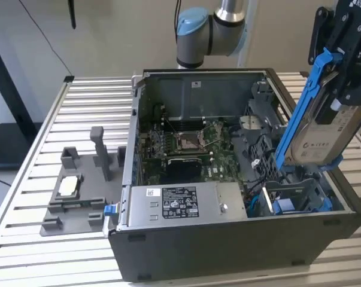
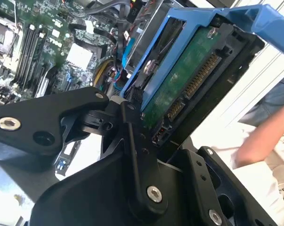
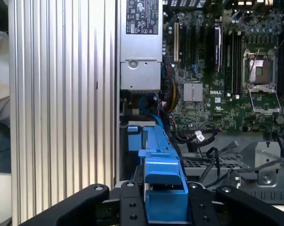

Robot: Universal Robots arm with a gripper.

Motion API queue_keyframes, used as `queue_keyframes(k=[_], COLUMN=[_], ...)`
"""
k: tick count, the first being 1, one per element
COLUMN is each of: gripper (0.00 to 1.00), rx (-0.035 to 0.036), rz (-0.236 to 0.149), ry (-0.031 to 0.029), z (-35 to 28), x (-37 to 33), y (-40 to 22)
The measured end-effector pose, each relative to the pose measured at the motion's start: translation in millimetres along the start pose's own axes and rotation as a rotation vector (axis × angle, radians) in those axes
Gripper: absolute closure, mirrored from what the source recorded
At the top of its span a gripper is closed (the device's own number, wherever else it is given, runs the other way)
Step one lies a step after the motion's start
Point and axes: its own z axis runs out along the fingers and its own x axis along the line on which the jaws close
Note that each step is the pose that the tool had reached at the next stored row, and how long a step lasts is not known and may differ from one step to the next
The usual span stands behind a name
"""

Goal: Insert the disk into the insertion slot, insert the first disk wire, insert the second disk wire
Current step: 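Insert the disk into the insertion slot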

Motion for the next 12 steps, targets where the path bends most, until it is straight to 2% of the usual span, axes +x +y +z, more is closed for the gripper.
queue_keyframes(k=[12], gripper=[0.67], rx=[0.0], rz=[-0.006], ry=[0.0001], z=[15.0], x=[-0.1], y=[-2.7])
